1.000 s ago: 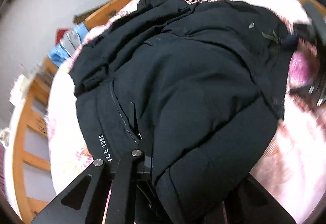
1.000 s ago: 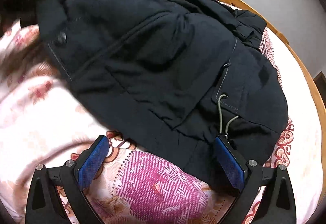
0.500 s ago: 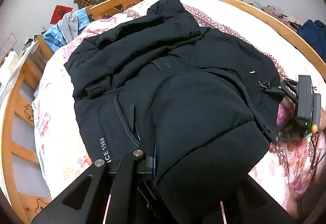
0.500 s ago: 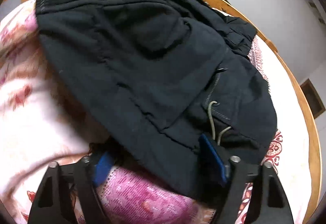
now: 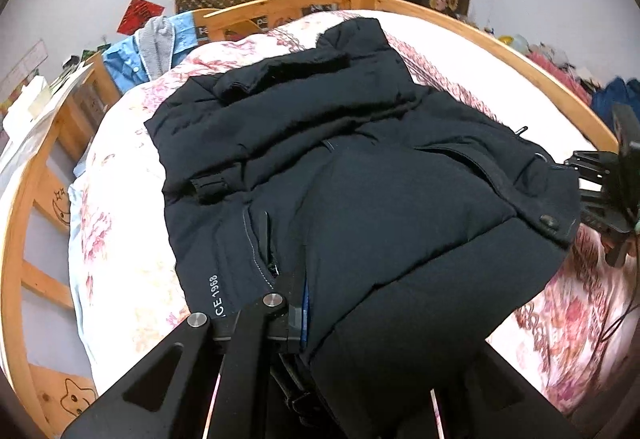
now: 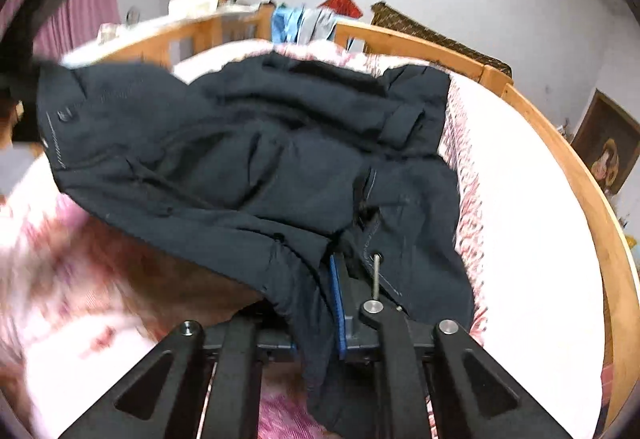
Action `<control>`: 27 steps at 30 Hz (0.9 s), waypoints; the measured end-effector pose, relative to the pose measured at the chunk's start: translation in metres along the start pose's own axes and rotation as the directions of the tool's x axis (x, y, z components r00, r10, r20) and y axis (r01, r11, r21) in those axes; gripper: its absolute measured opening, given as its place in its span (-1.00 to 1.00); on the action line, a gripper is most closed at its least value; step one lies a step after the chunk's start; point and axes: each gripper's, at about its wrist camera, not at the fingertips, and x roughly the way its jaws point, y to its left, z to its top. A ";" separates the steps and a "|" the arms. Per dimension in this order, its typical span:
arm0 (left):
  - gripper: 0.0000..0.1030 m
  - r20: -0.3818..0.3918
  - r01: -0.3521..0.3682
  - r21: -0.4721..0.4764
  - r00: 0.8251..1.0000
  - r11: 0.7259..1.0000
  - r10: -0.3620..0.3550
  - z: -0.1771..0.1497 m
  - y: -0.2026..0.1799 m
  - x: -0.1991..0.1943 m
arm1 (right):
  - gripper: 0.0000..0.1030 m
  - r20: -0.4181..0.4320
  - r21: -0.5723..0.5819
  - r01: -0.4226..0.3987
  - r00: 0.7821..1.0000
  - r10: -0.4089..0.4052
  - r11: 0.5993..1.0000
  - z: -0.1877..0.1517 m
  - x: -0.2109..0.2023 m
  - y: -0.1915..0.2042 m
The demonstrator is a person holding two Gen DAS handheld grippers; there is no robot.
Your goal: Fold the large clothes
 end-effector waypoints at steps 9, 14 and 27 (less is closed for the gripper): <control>-0.84 0.023 0.006 -0.045 1.000 0.999 -0.005 0.011 0.011 -0.010 | -0.77 0.063 -0.010 0.021 0.998 -0.021 1.000 0.026 -0.020 0.000; -0.85 0.031 0.020 -0.097 0.999 0.995 -0.017 0.026 0.023 -0.010 | 0.06 0.049 -0.103 0.017 0.999 -0.012 0.994 0.005 -0.017 0.017; -0.85 0.023 0.028 -0.127 0.999 0.992 -0.026 0.050 0.024 -0.009 | 0.46 0.120 -0.493 0.358 0.931 -0.346 0.793 -0.065 0.059 0.106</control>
